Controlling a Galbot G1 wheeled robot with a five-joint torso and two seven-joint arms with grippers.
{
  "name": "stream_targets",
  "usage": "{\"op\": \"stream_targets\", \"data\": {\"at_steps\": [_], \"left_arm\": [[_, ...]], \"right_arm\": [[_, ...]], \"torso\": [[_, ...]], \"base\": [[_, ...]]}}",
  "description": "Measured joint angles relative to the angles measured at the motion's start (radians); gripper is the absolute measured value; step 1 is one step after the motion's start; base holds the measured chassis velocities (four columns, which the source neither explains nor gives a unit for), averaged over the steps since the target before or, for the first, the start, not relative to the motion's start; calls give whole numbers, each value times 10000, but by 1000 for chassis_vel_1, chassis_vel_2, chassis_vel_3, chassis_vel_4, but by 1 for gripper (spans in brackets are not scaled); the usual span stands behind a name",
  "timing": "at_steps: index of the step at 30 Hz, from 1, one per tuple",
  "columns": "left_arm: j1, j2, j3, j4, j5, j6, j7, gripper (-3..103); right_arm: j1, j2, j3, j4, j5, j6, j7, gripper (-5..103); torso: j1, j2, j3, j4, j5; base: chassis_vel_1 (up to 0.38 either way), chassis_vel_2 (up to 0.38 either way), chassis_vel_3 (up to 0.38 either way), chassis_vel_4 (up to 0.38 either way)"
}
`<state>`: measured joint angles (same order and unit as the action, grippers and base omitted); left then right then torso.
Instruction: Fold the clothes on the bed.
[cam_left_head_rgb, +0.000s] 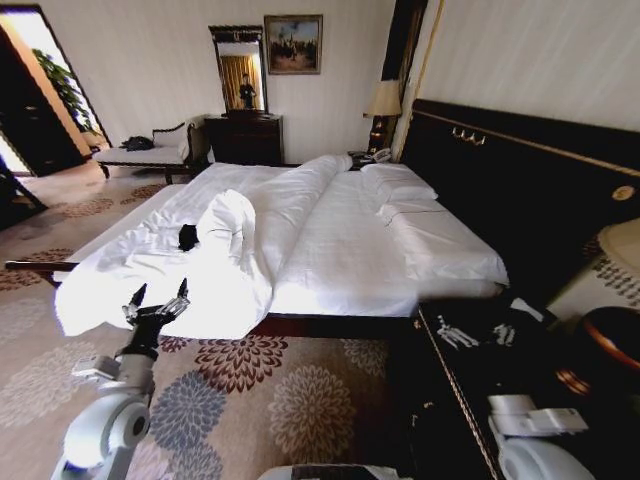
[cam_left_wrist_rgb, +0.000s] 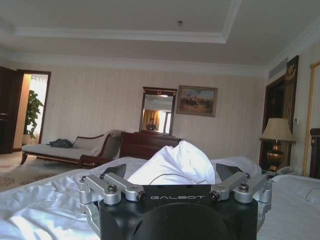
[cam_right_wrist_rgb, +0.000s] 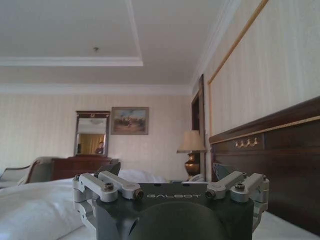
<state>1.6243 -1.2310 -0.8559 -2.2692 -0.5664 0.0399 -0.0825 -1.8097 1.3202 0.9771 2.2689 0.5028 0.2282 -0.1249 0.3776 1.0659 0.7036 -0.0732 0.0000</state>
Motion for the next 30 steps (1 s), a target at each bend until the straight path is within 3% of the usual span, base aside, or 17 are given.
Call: {"op": "stream_targets", "data": {"at_steps": [7,20,30], "left_arm": [[114,-19,191,-95,197,-22,15,100],[466,39,643,-953,-813,516,-66,100],[549,-200,879,-884,-225,374,-65,100]], "right_arm": [[88,-228,373,-151,169,-87,232,100],[-194,-575,-13,112,463,-203,435,100],[-348,-481,-162,221,157,-146,283,100]], "torso": [[0,1,0,-1,0],[0,0,0,-1,0],[0,0,0,0,-1]], "base": [[-91,86,97,-96],[-108,97,94,-102],[-109,124,107,-113]]}}
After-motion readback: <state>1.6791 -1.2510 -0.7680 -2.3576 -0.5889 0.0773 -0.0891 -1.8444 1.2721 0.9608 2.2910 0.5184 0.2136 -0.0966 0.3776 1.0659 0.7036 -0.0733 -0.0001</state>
